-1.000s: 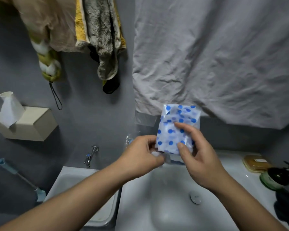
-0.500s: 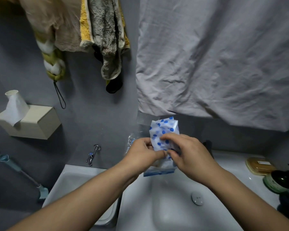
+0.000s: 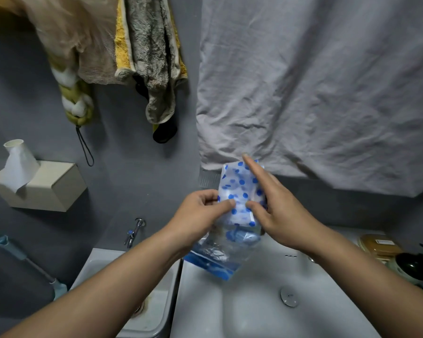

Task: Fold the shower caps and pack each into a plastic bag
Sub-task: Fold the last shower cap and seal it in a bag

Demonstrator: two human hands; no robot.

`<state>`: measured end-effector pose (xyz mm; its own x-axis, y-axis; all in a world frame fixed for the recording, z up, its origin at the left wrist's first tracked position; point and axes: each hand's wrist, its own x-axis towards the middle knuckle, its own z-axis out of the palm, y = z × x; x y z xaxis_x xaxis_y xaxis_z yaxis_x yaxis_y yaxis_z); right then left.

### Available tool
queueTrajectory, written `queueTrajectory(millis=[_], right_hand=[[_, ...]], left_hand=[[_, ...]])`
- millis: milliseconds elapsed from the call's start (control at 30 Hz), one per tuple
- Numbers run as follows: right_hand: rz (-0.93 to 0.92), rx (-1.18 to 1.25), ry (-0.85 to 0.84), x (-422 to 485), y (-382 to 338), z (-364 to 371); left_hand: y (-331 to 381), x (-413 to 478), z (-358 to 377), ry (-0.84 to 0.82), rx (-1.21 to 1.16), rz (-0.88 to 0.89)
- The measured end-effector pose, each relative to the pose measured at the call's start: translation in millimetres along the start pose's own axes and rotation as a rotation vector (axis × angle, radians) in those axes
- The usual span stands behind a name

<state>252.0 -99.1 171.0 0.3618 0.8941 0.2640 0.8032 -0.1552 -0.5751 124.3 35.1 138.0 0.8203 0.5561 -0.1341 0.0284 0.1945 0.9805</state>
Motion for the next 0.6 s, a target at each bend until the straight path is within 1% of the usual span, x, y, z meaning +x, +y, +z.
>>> queueTrajectory(millis=[67, 233, 300, 367, 467, 600], right_hand=[[-0.019, -0.018, 0.008, 3.5, -0.3, -2.2], [-0.057, -0.083, 0.053, 9.7, 0.6, -7.3], [-0.117, -0.062, 0.062, 9.9, -1.6, -6.9], [-0.136, -0.002, 0.064, 10.3, -3.0, -4.1], [-0.15, -0.003, 0.153, 12.1, -2.9, 0.0], [-0.043, 0.024, 0.247, 11.4, -7.3, -1.8]], left_hand=[[5.0, 0.2, -2.1, -0.03, -0.006, 0.006], [11.1, -0.4, -6.5, -0.037, 0.046, -0.01], [11.4, 0.0, -8.5, -0.028, 0.044, 0.002], [12.2, -0.9, -9.8, -0.03, 0.049, 0.012], [13.9, -3.8, -10.9, -0.082, 0.043, 0.017], [12.7, -9.3, -10.8, -0.142, 0.032, 0.052]])
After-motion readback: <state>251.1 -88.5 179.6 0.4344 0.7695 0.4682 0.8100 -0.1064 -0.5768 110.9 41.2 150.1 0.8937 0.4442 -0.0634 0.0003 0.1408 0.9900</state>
